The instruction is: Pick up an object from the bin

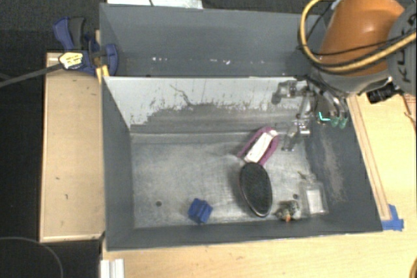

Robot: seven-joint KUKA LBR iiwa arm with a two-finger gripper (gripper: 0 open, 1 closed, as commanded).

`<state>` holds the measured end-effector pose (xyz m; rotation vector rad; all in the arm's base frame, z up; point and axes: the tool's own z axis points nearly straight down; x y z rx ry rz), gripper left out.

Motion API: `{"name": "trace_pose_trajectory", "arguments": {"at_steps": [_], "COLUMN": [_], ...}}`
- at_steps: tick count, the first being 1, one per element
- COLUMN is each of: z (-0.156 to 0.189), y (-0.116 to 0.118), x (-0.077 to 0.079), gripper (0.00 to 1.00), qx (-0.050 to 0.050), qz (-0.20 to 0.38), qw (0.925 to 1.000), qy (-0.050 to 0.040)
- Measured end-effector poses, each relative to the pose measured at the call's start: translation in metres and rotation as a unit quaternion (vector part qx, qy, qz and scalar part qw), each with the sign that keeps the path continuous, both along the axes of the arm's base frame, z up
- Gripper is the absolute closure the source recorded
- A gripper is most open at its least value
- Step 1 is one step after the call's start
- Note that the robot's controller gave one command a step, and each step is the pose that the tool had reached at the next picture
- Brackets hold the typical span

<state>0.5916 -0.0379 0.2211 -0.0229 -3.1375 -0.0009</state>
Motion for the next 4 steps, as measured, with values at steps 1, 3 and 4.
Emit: {"name": "trace_pose_trajectory", "arguments": {"at_steps": [1, 3, 4], "z": [-0.152, -0.149, 0.011], "y": [0.037, -0.036, -0.037], "x": [-0.023, -0.023, -0.032], "gripper": [0.0, 1.0, 1.0], "qx": [0.0, -0.001, -0.001], "qz": [0.083, 0.074, 0.045], "qw": [0.9966, 0.9973, 0.999], "qy": [-0.0038, -0.0038, -0.0068]}}
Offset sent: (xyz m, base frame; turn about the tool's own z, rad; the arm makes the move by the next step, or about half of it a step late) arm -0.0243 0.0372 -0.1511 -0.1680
